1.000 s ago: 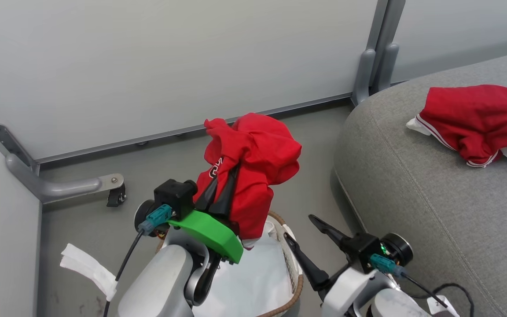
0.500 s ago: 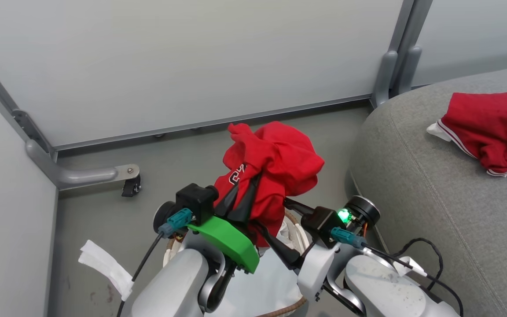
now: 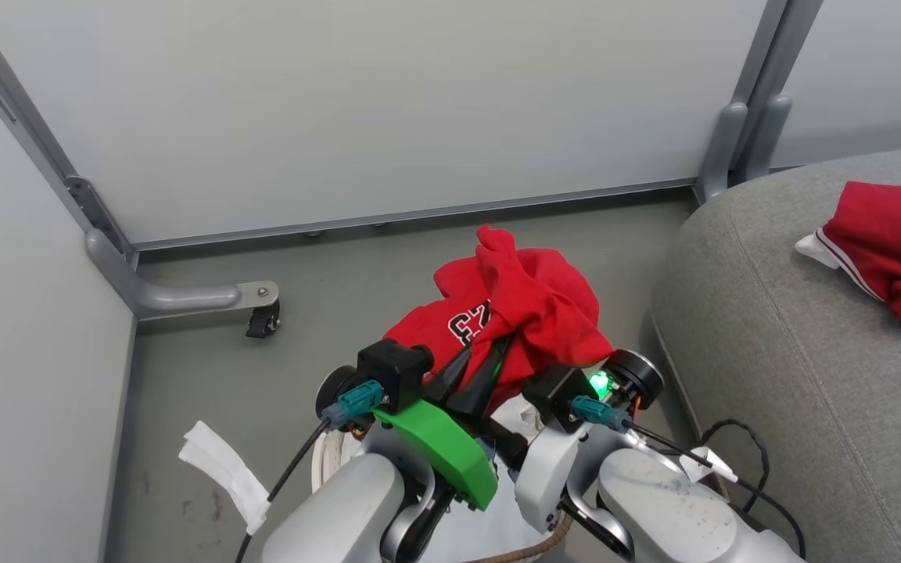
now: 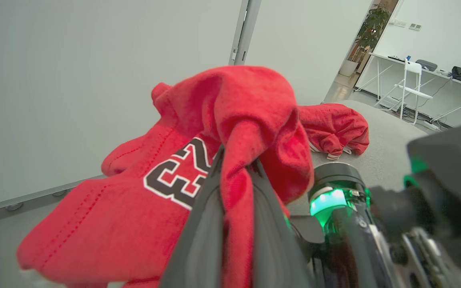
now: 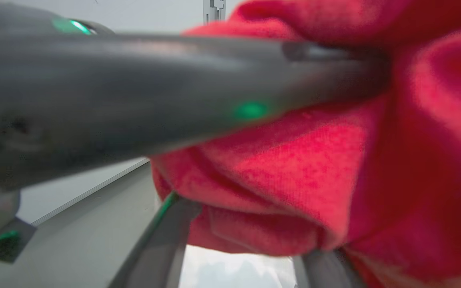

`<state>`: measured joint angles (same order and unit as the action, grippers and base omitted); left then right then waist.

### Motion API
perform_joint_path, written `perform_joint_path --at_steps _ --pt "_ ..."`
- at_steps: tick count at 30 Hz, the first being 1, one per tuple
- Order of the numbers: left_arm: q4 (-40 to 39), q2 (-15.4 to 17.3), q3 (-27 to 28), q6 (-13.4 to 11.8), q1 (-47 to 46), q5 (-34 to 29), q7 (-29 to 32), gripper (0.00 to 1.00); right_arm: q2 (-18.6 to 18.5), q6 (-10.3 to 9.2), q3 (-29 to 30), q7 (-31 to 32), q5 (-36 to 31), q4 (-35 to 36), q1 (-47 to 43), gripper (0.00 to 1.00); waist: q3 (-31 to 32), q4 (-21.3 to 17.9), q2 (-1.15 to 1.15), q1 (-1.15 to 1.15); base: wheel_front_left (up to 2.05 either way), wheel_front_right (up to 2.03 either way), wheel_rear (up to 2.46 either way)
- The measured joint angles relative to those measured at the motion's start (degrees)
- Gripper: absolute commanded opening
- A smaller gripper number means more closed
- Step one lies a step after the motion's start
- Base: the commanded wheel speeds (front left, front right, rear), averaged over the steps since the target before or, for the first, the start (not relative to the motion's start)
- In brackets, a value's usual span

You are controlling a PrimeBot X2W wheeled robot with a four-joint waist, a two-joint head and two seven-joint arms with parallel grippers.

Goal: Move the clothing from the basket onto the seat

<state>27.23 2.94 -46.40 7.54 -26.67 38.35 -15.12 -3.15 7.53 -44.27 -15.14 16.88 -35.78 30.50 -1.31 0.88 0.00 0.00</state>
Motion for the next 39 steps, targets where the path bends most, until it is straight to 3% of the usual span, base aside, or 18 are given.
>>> perform_joint_path --at_steps 14,15,16,26,39 --pt "1.87 -0.04 -0.29 0.00 0.06 0.71 -0.01 0.00 0.24 0.00 1.75 0.00 1.59 0.60 -1.82 0.00 0.40 -0.37 0.00 0.00 0.00 0.00 0.00" --pt "1.92 -0.05 0.01 0.00 0.10 0.70 -0.01 0.40 0.24 0.00 1.87 0.00 1.49 0.78 -1.90 0.00 0.41 -0.58 0.00 0.00 0.00 0.00 0.00" --pt "2.14 -0.05 0.07 0.00 0.07 0.78 -0.05 1.00 0.24 0.00 1.97 0.00 1.43 0.98 -1.96 0.00 0.42 -0.77 0.00 0.00 0.00 0.00 0.00" --pt "3.09 -0.08 3.75 0.00 0.47 -2.35 -0.04 1.00 0.23 0.00 4.87 0.00 0.13 5.17 -4.66 0.00 0.25 -4.62 0.00 0.00 0.00 0.00 0.00" --pt "2.97 0.53 8.98 0.00 2.02 -6.23 -0.04 1.00 -1.27 0.00 8.44 0.00 -0.92 11.88 -10.37 0.00 -0.85 -16.24 0.00 0.00 0.00 0.00 0.00"
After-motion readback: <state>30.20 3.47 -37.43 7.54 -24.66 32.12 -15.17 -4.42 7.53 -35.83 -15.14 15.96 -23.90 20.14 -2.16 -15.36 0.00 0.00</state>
